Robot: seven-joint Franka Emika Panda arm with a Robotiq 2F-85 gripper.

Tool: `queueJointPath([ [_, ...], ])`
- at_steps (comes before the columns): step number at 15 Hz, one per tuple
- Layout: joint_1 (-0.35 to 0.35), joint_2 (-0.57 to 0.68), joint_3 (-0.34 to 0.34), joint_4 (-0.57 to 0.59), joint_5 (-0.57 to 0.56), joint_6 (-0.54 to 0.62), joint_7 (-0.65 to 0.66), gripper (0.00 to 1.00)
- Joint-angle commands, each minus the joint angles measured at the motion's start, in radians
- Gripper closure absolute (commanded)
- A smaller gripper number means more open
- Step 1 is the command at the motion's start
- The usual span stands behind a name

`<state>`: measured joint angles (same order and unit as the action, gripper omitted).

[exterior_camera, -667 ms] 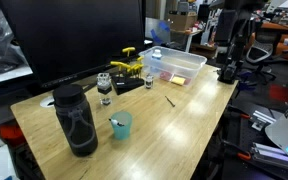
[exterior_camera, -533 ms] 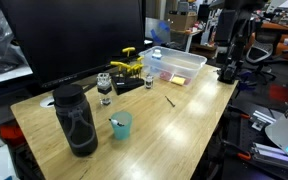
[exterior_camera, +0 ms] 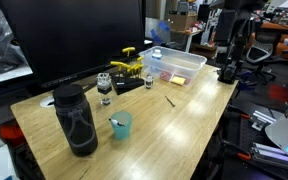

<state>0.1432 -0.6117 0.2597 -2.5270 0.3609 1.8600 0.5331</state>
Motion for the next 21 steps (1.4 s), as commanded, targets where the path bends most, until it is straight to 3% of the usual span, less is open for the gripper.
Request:
queueJointPath([
  [1, -0.051, 0.004, -0.003, -0.012, -0.015, 0.011, 0.052, 0.0],
  [9, -0.218, 0.026, -0.073, -0.044, -0.172, 0.137, 0.144, 0.0],
  [18, -0.212, 0.023, -0.094, -0.048, -0.177, 0.137, 0.143, 0.0],
  [21, -0.236, 0.035, -0.094, -0.041, -0.175, 0.178, 0.202, 0.0],
])
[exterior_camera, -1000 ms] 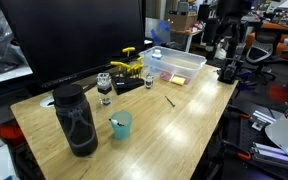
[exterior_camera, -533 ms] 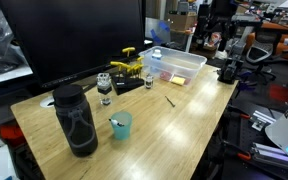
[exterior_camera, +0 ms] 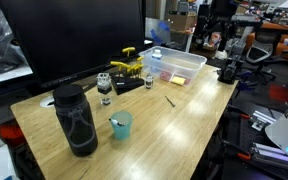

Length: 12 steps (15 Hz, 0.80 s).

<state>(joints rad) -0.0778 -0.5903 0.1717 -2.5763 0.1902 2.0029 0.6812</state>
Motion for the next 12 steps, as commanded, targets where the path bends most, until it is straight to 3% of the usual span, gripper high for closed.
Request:
queueJointPath([
  [1, -0.026, 0.02, -0.011, 0.011, 0.005, 0.063, 0.094, 0.0],
  [5, -0.103, 0.085, -0.02, 0.012, -0.043, 0.189, 0.274, 0.0],
  [12, -0.258, 0.304, -0.017, 0.031, -0.345, 0.553, 0.671, 0.0],
])
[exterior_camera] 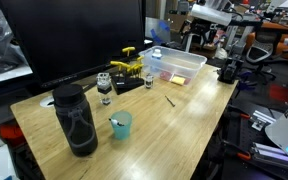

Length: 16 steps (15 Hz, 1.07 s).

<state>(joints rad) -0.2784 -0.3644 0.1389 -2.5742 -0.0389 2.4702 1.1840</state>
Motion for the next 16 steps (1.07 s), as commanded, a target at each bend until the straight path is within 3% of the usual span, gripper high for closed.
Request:
queueJointPath([
  [1, -0.082, 0.111, 0.017, 0.036, -0.185, 0.124, 0.249, 0.0],
  [3, -0.163, 0.162, 0.046, 0.042, -0.321, 0.193, 0.415, 0.0],
  [4, -0.052, 0.125, -0.043, 0.022, -0.26, 0.143, 0.311, 0.0],
  [6, -0.079, 0.163, -0.042, 0.032, -0.321, 0.18, 0.391, 0.0],
  [12, -0.08, 0.163, -0.033, 0.039, -0.323, 0.183, 0.408, 0.0],
  [16, -0.02, 0.201, -0.086, 0.056, -0.262, 0.173, 0.372, 0.0],
])
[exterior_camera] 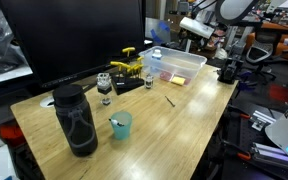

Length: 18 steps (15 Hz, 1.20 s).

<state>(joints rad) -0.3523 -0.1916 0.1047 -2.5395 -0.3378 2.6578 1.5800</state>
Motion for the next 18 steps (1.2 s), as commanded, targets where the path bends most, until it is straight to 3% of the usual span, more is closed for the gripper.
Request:
queueJointPath([
  [1, 0.066, 0.038, -0.064, 0.027, 0.048, -0.018, -0.025, 0.0],
  [5, 0.105, 0.085, -0.112, 0.052, 0.11, -0.036, -0.05, 0.0],
  [11, 0.16, 0.175, -0.179, 0.091, 0.335, -0.038, -0.236, 0.0],
  [15, 0.158, 0.259, -0.221, 0.134, 0.264, -0.051, -0.211, 0.0],
  [18, 0.168, 0.341, -0.221, 0.165, 0.405, -0.063, -0.358, 0.0],
])
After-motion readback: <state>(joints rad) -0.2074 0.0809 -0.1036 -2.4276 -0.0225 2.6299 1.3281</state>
